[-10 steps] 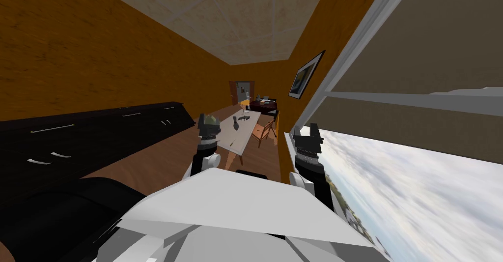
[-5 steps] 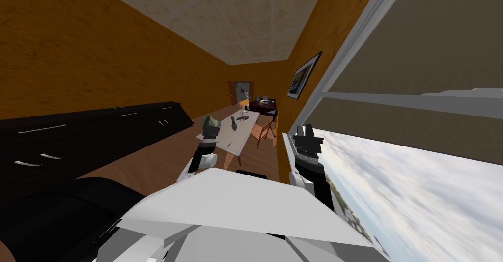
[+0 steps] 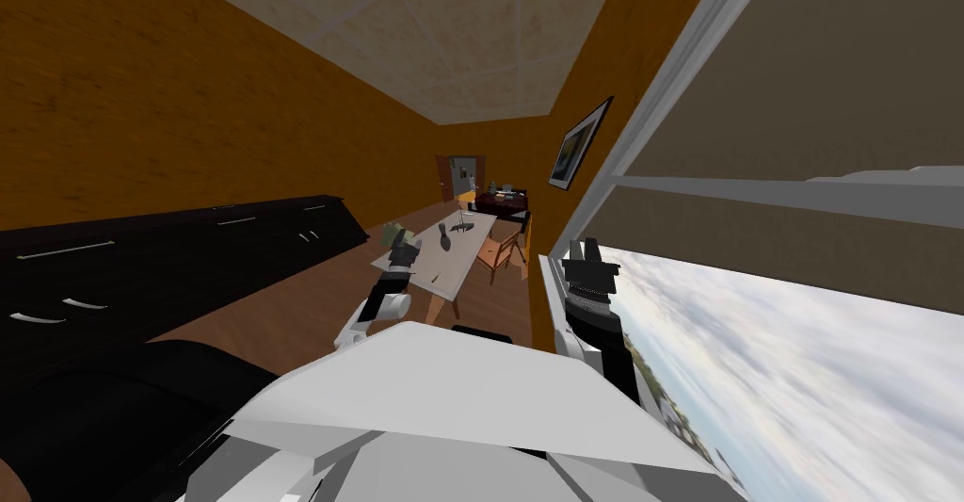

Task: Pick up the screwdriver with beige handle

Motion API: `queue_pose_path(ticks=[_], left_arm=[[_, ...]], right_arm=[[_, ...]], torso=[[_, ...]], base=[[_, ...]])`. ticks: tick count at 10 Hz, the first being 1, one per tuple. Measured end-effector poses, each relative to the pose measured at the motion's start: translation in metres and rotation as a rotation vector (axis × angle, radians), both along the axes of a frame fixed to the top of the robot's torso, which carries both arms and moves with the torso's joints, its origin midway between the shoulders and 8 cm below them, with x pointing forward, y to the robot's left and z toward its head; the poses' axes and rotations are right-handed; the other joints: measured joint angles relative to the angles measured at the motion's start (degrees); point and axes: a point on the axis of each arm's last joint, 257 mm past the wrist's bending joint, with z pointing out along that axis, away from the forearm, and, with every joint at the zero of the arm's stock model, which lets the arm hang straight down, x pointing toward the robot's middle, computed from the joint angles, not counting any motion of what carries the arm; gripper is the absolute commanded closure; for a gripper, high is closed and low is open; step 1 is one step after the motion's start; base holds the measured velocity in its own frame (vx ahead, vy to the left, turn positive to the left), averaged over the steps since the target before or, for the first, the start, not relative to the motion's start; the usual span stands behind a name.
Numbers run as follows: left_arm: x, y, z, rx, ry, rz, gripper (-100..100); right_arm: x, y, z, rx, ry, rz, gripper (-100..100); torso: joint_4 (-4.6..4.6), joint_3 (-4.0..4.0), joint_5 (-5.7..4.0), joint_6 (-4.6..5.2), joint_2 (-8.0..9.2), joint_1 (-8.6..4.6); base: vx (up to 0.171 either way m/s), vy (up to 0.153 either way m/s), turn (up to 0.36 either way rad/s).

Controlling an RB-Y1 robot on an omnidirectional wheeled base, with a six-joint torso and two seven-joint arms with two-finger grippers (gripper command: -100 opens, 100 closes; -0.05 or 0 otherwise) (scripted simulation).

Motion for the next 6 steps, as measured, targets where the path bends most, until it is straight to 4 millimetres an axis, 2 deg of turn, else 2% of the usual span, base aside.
queue_pose_path(ticks=[1,6], left_arm=[[0.005,0.014,-0.015,-0.012,0.042,0.012,-100],[0.019,0.057,-0.069,-0.062,0.207,0.064,-100]], right_arm=[[0.000,0.000,0.000,0.000,0.000,0.000,0],[0.000,0.000,0.000,0.000,0.000,0.000,0]], torso=[[-0.01,-0.04,-0.01,0.01,-0.07,-0.09],[-0.01,-0.02,0.00,0.00,-0.03,0.03]], base=[[0.051,-0.057,0.000],[0.044,-0.047,-0.011]])
